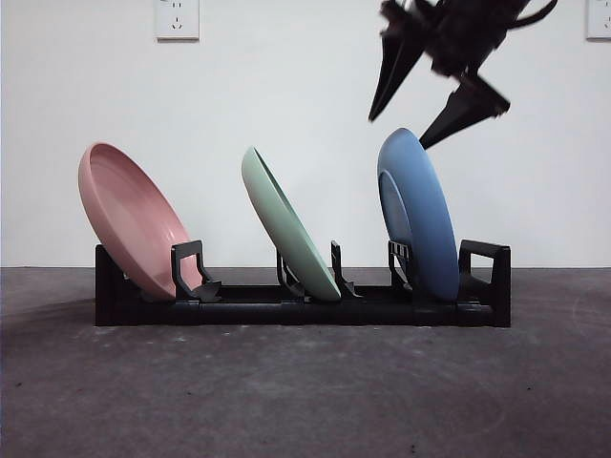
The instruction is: Place the plate
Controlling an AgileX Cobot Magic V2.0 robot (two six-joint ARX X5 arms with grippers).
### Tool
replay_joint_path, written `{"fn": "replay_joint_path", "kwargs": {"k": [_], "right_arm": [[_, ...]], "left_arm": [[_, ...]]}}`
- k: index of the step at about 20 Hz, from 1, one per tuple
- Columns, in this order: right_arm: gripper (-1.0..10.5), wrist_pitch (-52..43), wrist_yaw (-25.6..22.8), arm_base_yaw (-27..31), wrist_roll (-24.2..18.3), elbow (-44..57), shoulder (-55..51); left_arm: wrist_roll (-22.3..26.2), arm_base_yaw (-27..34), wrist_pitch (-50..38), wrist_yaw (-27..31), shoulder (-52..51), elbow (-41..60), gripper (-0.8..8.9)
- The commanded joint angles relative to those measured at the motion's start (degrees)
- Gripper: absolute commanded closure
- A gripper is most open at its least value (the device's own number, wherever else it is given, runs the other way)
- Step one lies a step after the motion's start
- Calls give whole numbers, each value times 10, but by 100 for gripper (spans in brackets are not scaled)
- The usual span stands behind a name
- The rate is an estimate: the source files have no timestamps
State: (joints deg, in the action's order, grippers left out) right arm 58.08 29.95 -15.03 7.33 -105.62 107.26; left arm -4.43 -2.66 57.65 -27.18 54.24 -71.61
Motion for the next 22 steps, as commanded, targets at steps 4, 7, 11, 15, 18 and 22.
{"fn": "replay_joint_path", "kwargs": {"k": [4, 7, 11, 15, 18, 22], "right_arm": [[768, -8, 1, -6, -7, -17, 17], [871, -4, 1, -6, -7, -17, 17], [933, 4, 9, -6, -7, -19, 13], [933, 49, 50, -5, -7, -59, 5], [933, 80, 90, -5, -5, -100, -12], [933, 94, 131, -16, -10, -107, -63]], "left_arm": [[6, -1, -4, -3, 4, -10, 465], [6, -1, -4, -3, 4, -10, 465], [6, -1, -4, -3, 4, -10, 465], [6, -1, -4, -3, 4, -10, 465], [6, -1, -4, -3, 4, -10, 465], [6, -1, -5, -3, 4, -10, 465]]}}
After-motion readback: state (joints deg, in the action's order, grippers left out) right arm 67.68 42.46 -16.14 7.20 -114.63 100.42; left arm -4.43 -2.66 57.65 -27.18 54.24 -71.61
